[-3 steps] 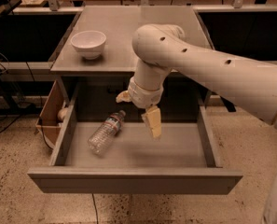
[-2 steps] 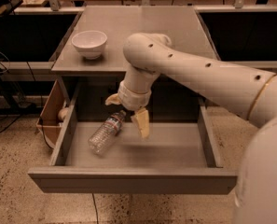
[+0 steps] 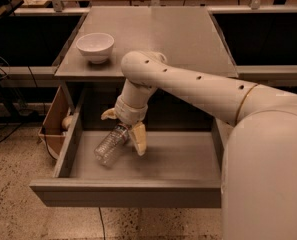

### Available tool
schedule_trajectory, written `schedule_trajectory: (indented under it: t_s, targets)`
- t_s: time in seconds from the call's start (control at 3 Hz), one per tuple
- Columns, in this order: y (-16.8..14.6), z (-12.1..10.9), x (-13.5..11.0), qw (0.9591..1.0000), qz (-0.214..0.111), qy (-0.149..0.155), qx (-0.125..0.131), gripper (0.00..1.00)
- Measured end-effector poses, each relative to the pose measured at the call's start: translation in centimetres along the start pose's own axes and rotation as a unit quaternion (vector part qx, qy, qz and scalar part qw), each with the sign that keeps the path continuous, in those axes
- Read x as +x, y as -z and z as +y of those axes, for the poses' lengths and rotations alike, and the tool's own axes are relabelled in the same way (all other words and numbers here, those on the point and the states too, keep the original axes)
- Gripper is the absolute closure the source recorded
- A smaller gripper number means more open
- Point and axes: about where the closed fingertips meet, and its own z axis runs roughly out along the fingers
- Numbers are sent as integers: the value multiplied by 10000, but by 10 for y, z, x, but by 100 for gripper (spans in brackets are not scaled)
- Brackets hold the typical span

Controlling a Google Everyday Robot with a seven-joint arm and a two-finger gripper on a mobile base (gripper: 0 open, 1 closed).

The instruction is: Pick water bottle from top drawer and place on counter

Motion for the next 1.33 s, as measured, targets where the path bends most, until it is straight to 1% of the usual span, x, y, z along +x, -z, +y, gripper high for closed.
schedule_trajectory:
  t_s: [0.33,0.67,1.0,1.33]
  targets:
    - [-24,-7,1,9999,-72,71,-18,0]
    - [-46,-7,2,9998,-157,93,-51,22]
    - [-55,-6,1,9996,-233,100,-97,45]
    - [-43,-8,-4,9997,-239,85,-46,68]
